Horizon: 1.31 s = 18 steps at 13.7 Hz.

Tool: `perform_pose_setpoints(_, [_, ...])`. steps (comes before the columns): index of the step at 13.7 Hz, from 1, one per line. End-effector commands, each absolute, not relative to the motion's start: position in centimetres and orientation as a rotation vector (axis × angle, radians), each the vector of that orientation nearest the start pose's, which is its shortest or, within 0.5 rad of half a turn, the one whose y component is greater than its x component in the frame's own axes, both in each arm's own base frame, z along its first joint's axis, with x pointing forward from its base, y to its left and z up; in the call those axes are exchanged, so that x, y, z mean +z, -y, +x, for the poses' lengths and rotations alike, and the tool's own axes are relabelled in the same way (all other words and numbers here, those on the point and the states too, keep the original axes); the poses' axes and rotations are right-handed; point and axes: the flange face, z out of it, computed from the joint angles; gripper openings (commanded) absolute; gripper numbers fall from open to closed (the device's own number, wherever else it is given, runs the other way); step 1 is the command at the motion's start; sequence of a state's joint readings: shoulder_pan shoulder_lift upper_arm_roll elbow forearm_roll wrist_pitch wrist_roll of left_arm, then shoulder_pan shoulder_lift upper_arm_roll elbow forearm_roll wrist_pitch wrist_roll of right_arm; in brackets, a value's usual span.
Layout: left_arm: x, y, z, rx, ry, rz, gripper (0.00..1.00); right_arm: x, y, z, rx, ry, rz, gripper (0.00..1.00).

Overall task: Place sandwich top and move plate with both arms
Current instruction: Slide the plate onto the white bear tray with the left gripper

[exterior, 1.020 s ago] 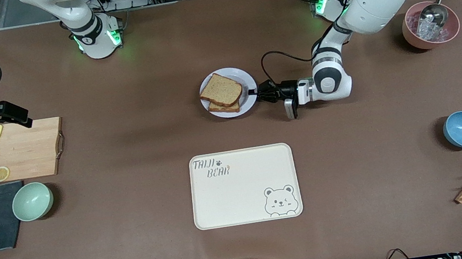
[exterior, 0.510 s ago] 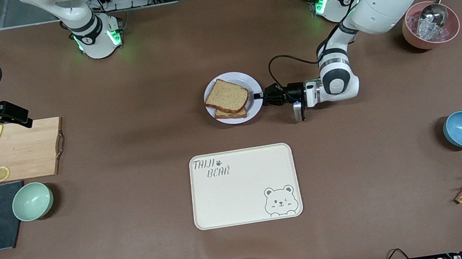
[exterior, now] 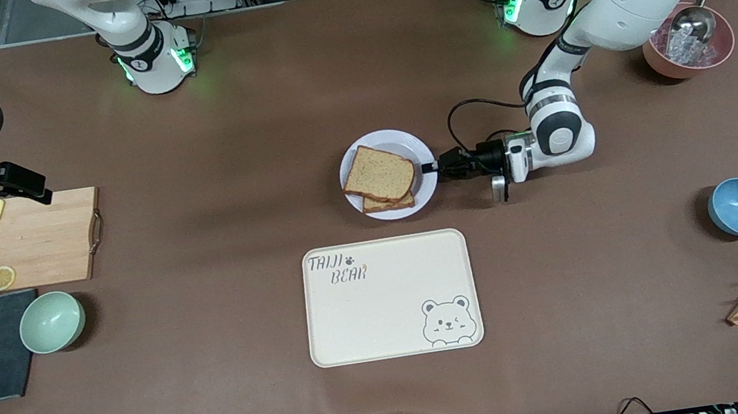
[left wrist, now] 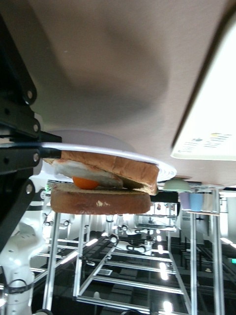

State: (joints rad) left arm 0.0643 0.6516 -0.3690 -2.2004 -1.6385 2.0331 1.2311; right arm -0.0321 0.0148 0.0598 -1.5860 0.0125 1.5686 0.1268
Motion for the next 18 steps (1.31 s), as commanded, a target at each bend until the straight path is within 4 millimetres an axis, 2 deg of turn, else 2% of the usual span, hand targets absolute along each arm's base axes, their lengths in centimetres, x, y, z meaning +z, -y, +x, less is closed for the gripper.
perform_pose_setpoints(1, [13.2, 20.2, 47.8, -0.007, -0.088, 1.753, 0.00, 60.8, -1.5, 55.8, 0.051, -0.154, -3.137, 1.00])
perform_pose_setpoints(4, [15.4, 18.9, 49.6, -0.002, -0.147, 1.752, 0.00, 60.9, -1.5, 55.8, 0.046, -0.154, -3.136, 1.00])
perform_pose_setpoints(8, [16.8, 19.5, 52.6, 0.014, -0.188, 1.764, 0.00, 60.9, -1.5, 55.8, 0.044, -0.156, -3.134, 1.00])
perform_pose_setpoints(11, [16.7, 18.8, 53.2, 0.040, -0.232, 1.779, 0.00, 60.8, -1.4, 55.9, 0.046, -0.159, -3.132, 1.00])
perform_pose_setpoints(13, [16.6, 18.9, 54.4, 0.080, -0.287, 1.768, 0.00, 60.7, -1.4, 55.9, 0.049, -0.159, -3.132, 1.00])
perform_pose_setpoints(16, [16.8, 20.6, 56.3, 0.130, -0.364, 1.738, 0.00, 60.8, -1.5, 56.0, 0.044, -0.156, -3.132, 1.00])
perform_pose_setpoints(18, [16.6, 21.0, 57.4, 0.156, -0.384, 1.738, 0.00, 60.8, -1.4, 56.0, 0.044, -0.161, -3.132, 1.00])
